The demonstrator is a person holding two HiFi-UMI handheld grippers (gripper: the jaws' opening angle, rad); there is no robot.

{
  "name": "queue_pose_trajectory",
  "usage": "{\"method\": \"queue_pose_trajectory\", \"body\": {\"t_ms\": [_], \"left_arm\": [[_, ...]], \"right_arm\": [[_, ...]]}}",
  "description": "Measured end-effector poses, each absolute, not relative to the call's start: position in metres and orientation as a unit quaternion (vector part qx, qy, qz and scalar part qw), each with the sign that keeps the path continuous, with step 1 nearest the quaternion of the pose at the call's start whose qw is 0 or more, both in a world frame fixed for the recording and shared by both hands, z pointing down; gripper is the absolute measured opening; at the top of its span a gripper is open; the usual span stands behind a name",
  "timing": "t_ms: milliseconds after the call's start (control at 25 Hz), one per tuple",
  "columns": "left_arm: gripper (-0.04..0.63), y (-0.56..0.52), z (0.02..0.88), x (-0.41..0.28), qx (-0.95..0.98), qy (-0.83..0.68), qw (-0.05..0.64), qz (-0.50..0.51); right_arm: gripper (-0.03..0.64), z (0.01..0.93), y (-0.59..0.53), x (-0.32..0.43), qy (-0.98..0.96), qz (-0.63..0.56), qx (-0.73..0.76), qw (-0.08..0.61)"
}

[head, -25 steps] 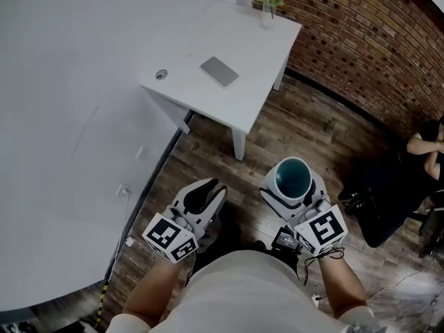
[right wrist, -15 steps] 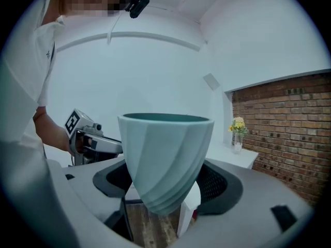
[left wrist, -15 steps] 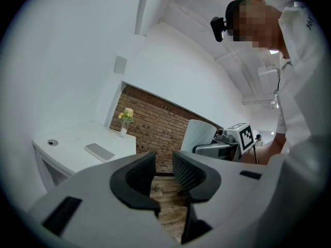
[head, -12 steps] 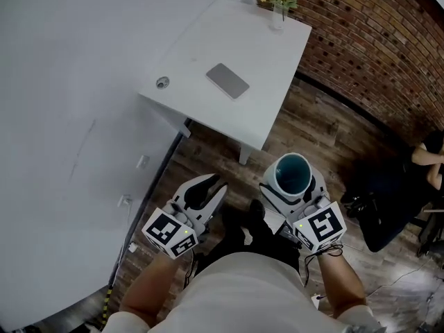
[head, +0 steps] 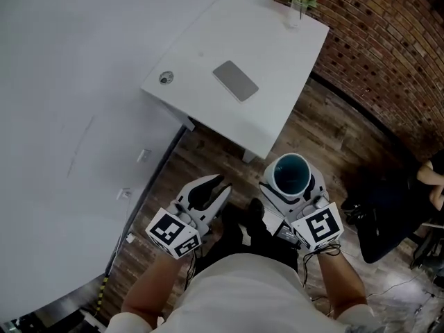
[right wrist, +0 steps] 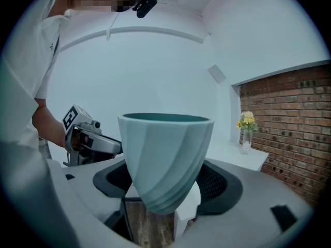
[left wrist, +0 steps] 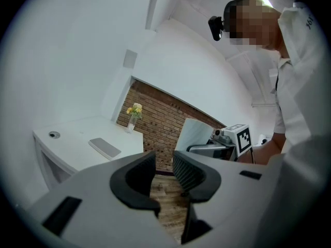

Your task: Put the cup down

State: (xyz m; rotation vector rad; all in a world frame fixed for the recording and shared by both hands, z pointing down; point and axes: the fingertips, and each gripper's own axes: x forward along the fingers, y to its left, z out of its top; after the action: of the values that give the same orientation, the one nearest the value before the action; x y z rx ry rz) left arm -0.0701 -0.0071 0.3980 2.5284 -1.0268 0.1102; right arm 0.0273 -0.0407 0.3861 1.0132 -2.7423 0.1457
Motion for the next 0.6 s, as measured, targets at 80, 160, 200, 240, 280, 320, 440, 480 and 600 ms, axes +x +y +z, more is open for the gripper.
{"method": "queue_pose_trajectory", "body": {"t_ms": [80,160,200,240,280,320,440,480,600], "left_arm": [[0.094,-0.006,0.399,-0.067,0.906,-0.368,0.205,0.039],[0.094,-0.009,0.396,-0.064,0.908,-0.366,0.200,0.038],[0.094,-0.012,0.393,-0.061,0.910,-0.364,0.196,0.037],[0.097,-0.016,0.390,-0.059,0.912,-0.362,0.190,0.036],[0.101,-0.021,0.386,-0.058,0.914,-0.360,0.183,0.035],[0.105,-0.026,0.383,-0.057,0.916,-0.359,0.177,0.035],[0.112,-0.038,0.372,-0.056,0.919,-0.357,0.159,0.038],[0.114,-0.042,0.369,-0.057,0.920,-0.358,0.153,0.039],[0.115,-0.054,0.360,-0.060,0.921,-0.362,0.137,0.044]], "right_arm": [[0.376,0.388,-0.041,0.025,-0.933,0.047,0.339,0.109],[0.376,0.384,-0.046,0.022,-0.936,0.035,0.333,0.109],[0.376,0.381,-0.051,0.021,-0.937,0.026,0.331,0.107],[0.376,0.377,-0.057,0.019,-0.938,0.018,0.330,0.105],[0.376,0.373,-0.063,0.017,-0.938,0.010,0.329,0.103],[0.376,0.370,-0.069,0.015,-0.939,0.004,0.329,0.102],[0.376,0.361,-0.087,0.009,-0.940,-0.012,0.328,0.095],[0.376,0.358,-0.093,0.006,-0.940,-0.016,0.327,0.092],[0.376,0.350,-0.107,-0.001,-0.942,-0.027,0.323,0.086]]}}
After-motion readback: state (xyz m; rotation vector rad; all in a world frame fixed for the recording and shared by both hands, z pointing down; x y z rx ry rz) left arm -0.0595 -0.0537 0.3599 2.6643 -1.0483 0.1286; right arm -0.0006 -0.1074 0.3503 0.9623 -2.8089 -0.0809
